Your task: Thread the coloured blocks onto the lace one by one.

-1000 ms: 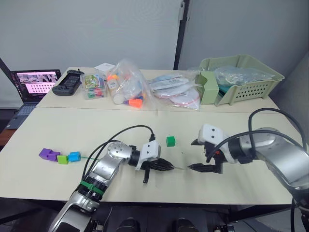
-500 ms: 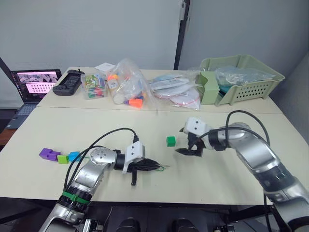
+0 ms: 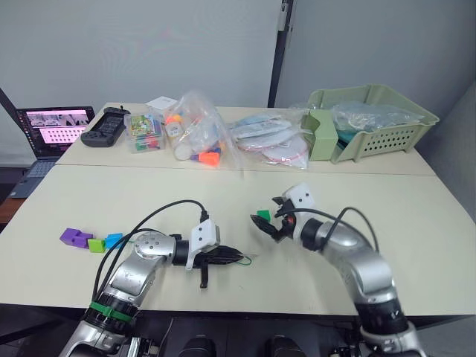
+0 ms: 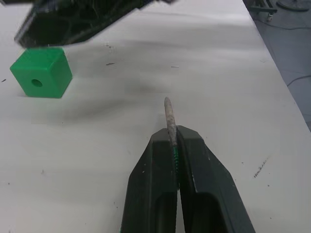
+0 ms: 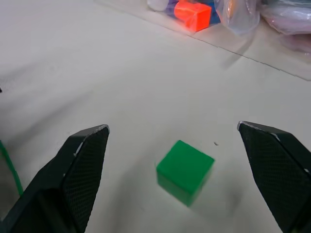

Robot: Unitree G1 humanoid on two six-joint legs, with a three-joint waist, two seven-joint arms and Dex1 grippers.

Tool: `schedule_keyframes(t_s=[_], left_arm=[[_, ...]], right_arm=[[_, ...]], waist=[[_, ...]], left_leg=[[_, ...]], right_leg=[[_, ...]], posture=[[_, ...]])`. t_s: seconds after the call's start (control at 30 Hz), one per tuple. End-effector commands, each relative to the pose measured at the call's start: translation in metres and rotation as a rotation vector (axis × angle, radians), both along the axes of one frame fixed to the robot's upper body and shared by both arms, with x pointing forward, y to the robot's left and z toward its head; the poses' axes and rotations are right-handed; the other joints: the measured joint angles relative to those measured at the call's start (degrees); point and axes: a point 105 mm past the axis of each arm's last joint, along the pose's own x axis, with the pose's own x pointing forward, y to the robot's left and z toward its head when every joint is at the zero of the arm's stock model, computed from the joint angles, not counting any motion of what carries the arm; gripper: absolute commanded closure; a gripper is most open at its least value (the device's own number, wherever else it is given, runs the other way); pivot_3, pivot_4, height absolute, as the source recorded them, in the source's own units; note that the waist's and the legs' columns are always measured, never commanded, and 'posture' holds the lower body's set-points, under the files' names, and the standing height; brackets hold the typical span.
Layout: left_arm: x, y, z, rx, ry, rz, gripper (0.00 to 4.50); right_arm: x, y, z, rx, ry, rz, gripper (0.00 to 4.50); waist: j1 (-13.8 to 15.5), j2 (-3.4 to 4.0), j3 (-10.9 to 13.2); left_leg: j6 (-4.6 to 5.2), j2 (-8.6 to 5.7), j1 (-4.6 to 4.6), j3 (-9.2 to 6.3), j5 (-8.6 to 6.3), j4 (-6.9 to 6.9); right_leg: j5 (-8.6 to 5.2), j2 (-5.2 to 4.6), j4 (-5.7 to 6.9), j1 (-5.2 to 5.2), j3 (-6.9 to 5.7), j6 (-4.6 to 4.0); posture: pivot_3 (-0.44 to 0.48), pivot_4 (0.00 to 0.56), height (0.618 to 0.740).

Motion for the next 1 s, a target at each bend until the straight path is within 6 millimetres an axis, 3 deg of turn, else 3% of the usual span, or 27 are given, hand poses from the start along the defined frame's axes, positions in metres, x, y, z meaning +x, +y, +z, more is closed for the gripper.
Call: schedule_keyframes(t_s=[0.03,0.23,0.67,0.77,1.0], left_arm=[[0.001,-0.006,0.009,-0.016,-0.034,-0.031,4.50],[0.001,-0.007,0.010,-0.014,-0.034,-0.040,4.50],[0.002,-0.005,0.013,-0.012,-0.034,-0.036,4.50],[0.002,-0.005,0.013,-0.014,-0.033,-0.032,4.50],[0.000,-0.007,0.012,-0.021,-0.029,-0.035,4.50]], right_arm=[[-0.003,0.000,0.006,0.016,-0.041,-0.087,0.03],[0.002,-0.007,-0.011,0.059,0.009,-0.207,0.03],[0.020,0.013,-0.033,0.079,0.051,-0.231,0.03],[0.023,0.012,-0.033,0.077,0.037,-0.241,0.85],[0.016,0.014,-0.031,0.090,0.029,-0.219,3.28]], waist=[[0.03,0.00,0.00],[-0.05,0.00,0.00],[-0.31,0.00,0.00],[-0.32,0.00,0.00],[-0.32,0.00,0.00]], left_leg=[[0.00,0.00,0.01,0.00,0.00,0.00],[-0.01,0.00,0.02,0.02,0.01,0.00],[-0.01,0.03,0.04,0.02,0.01,-0.02],[-0.01,0.02,0.03,0.02,0.00,-0.02],[-0.01,0.03,0.03,0.00,0.00,-0.03]], right_leg=[[0.00,0.00,-0.01,0.02,0.00,0.00],[0.00,0.02,-0.03,0.02,0.00,0.00],[0.00,0.06,-0.04,0.02,0.00,0.00],[0.00,0.04,-0.04,0.02,0.00,0.00],[0.00,0.05,-0.03,0.01,0.00,0.00]], posture=[[0.000,0.150,0.734],[0.000,0.150,0.734],[0.000,0.150,0.734],[0.000,0.150,0.734],[0.000,0.150,0.734]])
